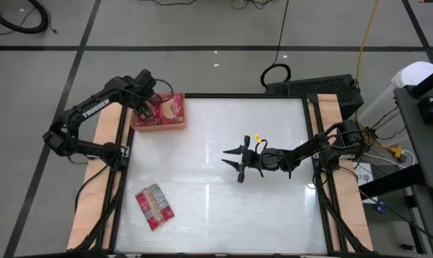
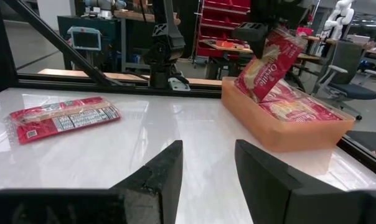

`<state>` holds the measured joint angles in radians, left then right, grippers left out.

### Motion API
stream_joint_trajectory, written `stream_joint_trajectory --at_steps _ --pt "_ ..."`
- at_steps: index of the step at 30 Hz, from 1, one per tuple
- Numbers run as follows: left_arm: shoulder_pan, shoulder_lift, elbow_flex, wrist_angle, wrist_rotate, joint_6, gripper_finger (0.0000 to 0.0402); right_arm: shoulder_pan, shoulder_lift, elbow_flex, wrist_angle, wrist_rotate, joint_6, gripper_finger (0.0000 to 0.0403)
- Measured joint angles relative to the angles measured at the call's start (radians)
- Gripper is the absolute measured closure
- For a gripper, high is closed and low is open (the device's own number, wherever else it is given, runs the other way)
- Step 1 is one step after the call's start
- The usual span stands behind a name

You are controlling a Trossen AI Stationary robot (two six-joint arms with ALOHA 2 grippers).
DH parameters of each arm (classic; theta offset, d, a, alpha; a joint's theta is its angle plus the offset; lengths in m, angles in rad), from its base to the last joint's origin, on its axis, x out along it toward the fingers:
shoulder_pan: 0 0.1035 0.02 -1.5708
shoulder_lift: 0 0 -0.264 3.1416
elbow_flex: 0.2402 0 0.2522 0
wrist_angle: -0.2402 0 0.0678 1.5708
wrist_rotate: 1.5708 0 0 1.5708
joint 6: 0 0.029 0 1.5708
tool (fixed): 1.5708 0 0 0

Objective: Sort popcorn bags into baskets
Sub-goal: Put the red popcorn bag into the orange bin

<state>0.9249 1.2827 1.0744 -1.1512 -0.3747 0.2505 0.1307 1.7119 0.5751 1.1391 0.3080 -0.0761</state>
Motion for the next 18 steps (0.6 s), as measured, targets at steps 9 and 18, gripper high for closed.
stream_joint_trajectory --at_steps 9,18 --pt "-0.082 0.0 0.0 -0.015 -0.144 -0.111 0.0141 0.0 0.0 0.0 0.0 0.0 -0.011 0.0261" --pt "-0.15 0.0 0.014 0.055 -0.092 -0.16 0.0146 0.0 0.0 0.0 0.001 0.0 -0.015 0.0261"
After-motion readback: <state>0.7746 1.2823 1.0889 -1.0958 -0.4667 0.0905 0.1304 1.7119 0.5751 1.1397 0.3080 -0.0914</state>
